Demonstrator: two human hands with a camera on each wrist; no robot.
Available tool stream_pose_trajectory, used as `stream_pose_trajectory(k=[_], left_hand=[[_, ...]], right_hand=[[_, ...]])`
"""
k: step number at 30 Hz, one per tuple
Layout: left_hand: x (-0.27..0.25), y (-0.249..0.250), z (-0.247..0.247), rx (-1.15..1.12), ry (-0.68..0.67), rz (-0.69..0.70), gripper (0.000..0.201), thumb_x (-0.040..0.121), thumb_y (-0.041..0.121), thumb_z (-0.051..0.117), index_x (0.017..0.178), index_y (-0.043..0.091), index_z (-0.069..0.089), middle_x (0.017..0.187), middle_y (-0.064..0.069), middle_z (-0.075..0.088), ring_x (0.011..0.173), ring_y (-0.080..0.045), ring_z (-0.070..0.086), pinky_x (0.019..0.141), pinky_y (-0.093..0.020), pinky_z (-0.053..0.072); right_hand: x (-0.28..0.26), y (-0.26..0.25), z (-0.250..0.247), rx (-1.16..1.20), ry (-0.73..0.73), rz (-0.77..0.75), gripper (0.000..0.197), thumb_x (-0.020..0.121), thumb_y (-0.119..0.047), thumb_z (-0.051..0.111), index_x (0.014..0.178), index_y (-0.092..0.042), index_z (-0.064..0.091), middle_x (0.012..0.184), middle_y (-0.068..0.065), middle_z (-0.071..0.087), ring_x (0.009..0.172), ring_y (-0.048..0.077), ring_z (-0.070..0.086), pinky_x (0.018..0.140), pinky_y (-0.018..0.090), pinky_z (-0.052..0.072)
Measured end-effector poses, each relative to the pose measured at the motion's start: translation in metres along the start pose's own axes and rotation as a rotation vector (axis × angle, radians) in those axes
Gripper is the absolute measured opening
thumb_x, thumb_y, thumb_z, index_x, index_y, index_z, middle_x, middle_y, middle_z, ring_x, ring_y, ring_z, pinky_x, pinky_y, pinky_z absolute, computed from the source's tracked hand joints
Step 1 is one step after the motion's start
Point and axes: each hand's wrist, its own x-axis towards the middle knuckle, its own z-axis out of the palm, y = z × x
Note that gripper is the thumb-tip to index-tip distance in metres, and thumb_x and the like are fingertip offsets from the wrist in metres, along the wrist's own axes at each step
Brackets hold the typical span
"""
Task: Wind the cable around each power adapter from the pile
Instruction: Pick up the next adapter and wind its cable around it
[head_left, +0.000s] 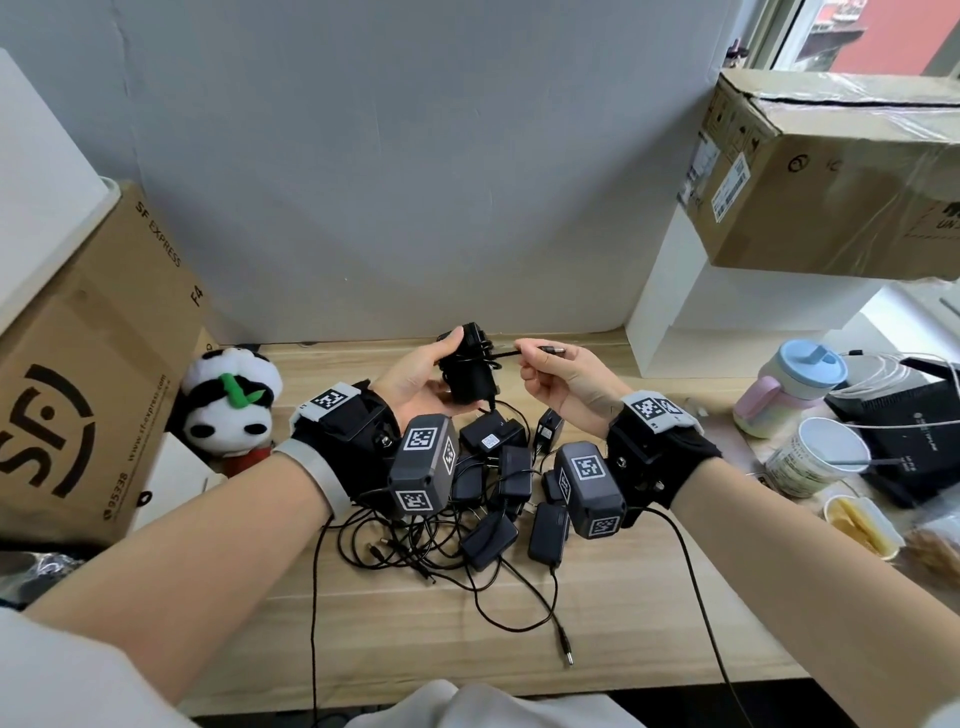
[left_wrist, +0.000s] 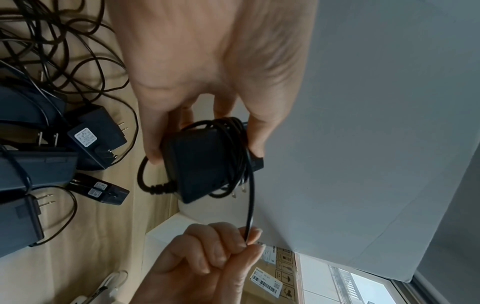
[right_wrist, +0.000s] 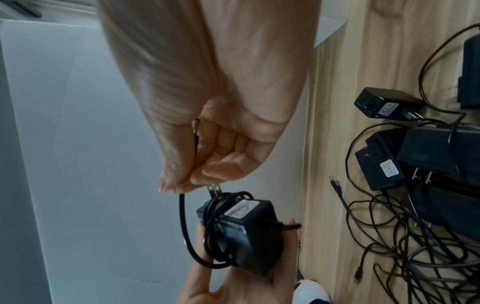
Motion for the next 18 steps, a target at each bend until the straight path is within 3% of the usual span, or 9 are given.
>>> stream_pose_trajectory(k=[7,10,13,16,18], left_hand=[[-0.004,-0.003,0.008,-0.05,-0.042,-0.015,0.038,0.094,0.035,0.053,0.116,0.004,0.055,0.104,-0.02,0.062,0.088,-0.033,0.064,0.079,-0.047,0.055],[-0.009,0.0,0.009,-0.052,-0.077,-0.052,0.046,0.094,0.034,0.054,0.127,0.002,0.052,0.118,-0.022,0.06,0.091,-0.035,0.065,0.064,-0.042,0.059],[-0.015,0.007,0.004,0.028,-0.071,-0.119,0.041,0.088,0.033,0.062,0.117,0.005,0.056,0.108,-0.02,0.062,0.09,-0.037,0.064,0.049,-0.033,0.057],[-0.017,0.01,-0.004,0.191,-0.042,-0.164,0.048,0.07,0.033,0.077,0.109,0.01,0.059,0.098,-0.012,0.061,0.081,-0.024,0.063,0.054,-0.024,0.056],[-0.013,0.006,-0.005,0.301,0.028,-0.124,0.043,0.07,0.032,0.079,0.103,0.012,0.061,0.086,-0.006,0.059,0.071,-0.014,0.057,0.059,-0.019,0.051]], right_hand=[[0.0,0.008,0.005,-0.11,-0.071,0.063,0.02,0.095,-0.022,0.049,0.081,-0.011,0.059,0.056,-0.005,0.061,0.051,0.005,0.061,0.053,0.014,0.052],[0.001,0.008,0.004,-0.105,-0.059,0.037,0.022,0.096,-0.022,0.047,0.08,-0.011,0.057,0.055,-0.005,0.058,0.05,0.005,0.06,0.056,0.015,0.052],[0.001,0.007,-0.001,-0.114,-0.032,0.005,0.024,0.096,-0.021,0.048,0.077,-0.011,0.058,0.056,-0.003,0.056,0.05,0.007,0.057,0.058,0.016,0.051],[0.002,0.007,-0.006,-0.14,0.02,-0.05,0.024,0.095,-0.022,0.051,0.077,-0.011,0.062,0.065,-0.002,0.053,0.057,0.007,0.049,0.062,0.016,0.046],[0.001,0.006,-0.006,-0.184,0.064,-0.068,0.022,0.092,-0.025,0.055,0.078,-0.012,0.064,0.07,-0.003,0.057,0.06,0.006,0.048,0.057,0.015,0.042]])
